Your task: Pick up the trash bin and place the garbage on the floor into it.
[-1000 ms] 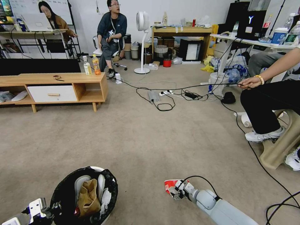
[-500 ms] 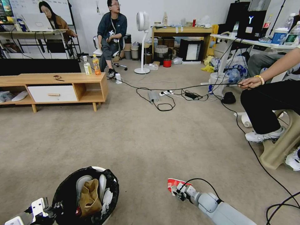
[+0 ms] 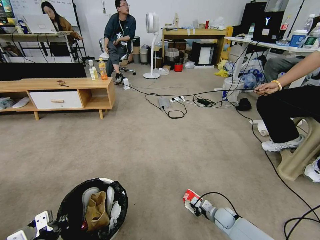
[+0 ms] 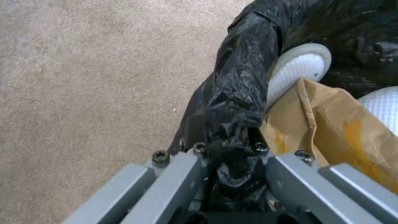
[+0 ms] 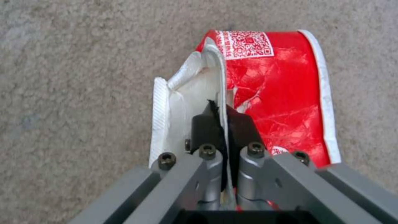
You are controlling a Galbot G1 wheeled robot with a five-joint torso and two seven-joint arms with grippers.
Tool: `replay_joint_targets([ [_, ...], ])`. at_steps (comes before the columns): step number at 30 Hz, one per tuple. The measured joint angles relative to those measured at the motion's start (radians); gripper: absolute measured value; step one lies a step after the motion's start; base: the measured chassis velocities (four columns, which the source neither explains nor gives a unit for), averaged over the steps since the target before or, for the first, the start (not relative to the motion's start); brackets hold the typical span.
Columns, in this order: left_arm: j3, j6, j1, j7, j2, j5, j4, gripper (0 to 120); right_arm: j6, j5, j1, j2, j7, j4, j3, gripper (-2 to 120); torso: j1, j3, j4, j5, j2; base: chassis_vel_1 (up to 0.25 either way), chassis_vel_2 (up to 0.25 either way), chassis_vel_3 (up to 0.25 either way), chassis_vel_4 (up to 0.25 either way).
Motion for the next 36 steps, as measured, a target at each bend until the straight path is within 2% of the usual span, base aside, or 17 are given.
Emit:
replay_joint_targets([
  [5,0.0,0.0,0.0,0.0,0.0,0.0,0.0,1,0.002,0.008,-0.007,-0.017,-0.001,0.017,0.003,0,0.0,0.0,0.0,0.0001,0.0,0.0,0.0,0.0,0.0],
  [10,0.001,0.001,-0.003,0.0,0.003,-0.002,-0.001,1,-0.007,0.058,-0.024,-0.066,0.009,0.094,0.018,0,0.0,0.0,-0.0006,-0.0001,0.0,0.0,0.0,0.0,0.0],
  [13,-0.003,0.006,-0.006,-0.004,0.009,-0.014,-0.011,1,-0.015,0.128,-0.04,-0.124,0.024,0.25,0.054,0,0.0,0.0,-0.0005,0.0001,0.0,0.0,0.0,0.0,0.0],
  [14,-0.003,0.006,-0.006,-0.004,0.009,-0.014,-0.011,1,-0.015,0.128,-0.04,-0.124,0.024,0.25,0.054,0,0.0,0.0,-0.0005,0.0001,0.0,0.0,0.0,0.0,0.0],
  [19,-0.015,0.016,-0.014,-0.017,0.023,-0.045,-0.026,1,-0.019,0.217,-0.017,-0.18,0.074,0.447,0.087,0,0.0,0.0,0.0002,-0.0001,0.0,0.0,0.0,0.0,0.0],
  [21,-0.017,0.017,-0.016,-0.02,0.027,-0.051,-0.029,1,-0.024,0.228,-0.007,-0.19,0.092,0.481,0.089,0,0.0,0.0,0.0,-0.0003,0.0,0.0,0.0,0.0,0.0],
  [24,-0.022,0.024,-0.022,-0.032,0.033,-0.076,-0.036,1,-0.035,0.255,0.01,-0.211,0.124,0.546,0.089,0,0.0,0.0,-0.0001,-0.0002,0.0,0.0,0.0,0.0,0.0],
  [26,-0.03,0.033,-0.029,-0.05,0.045,-0.113,-0.048,1,-0.045,0.285,0.028,-0.234,0.154,0.64,0.093,0,0.0,0.0,-0.0002,-0.0001,0.0,0.0,0.0,0.0,0.0],
  [30,-0.039,0.037,-0.033,-0.063,0.059,-0.137,-0.059,1,-0.062,0.314,0.047,-0.25,0.186,0.743,0.097,0,0.0,0.0,-0.0003,-0.0001,0.0,0.0,0.0,0.0,0.0],
  [32,-0.047,0.043,-0.036,-0.077,0.069,-0.162,-0.073,1,-0.084,0.351,0.084,-0.258,0.234,0.861,0.097,0,0.0,0.0,-0.0001,-0.0004,0.0,0.0,0.0,0.0,0.0],
  [34,-0.048,0.045,-0.036,-0.08,0.071,-0.168,-0.076,1,-0.089,0.362,0.095,-0.258,0.245,0.884,0.095,0,0.0,0.0,0.0,-0.0003,0.0,0.0,0.0,0.0,0.0],
  [36,-0.05,0.05,-0.034,-0.091,0.078,-0.192,-0.096,1,-0.11,0.426,0.156,-0.244,0.287,0.967,0.073,0,0.0,0.0,-0.0003,-0.0001,0.0,0.0,0.0,0.0,0.0],
])
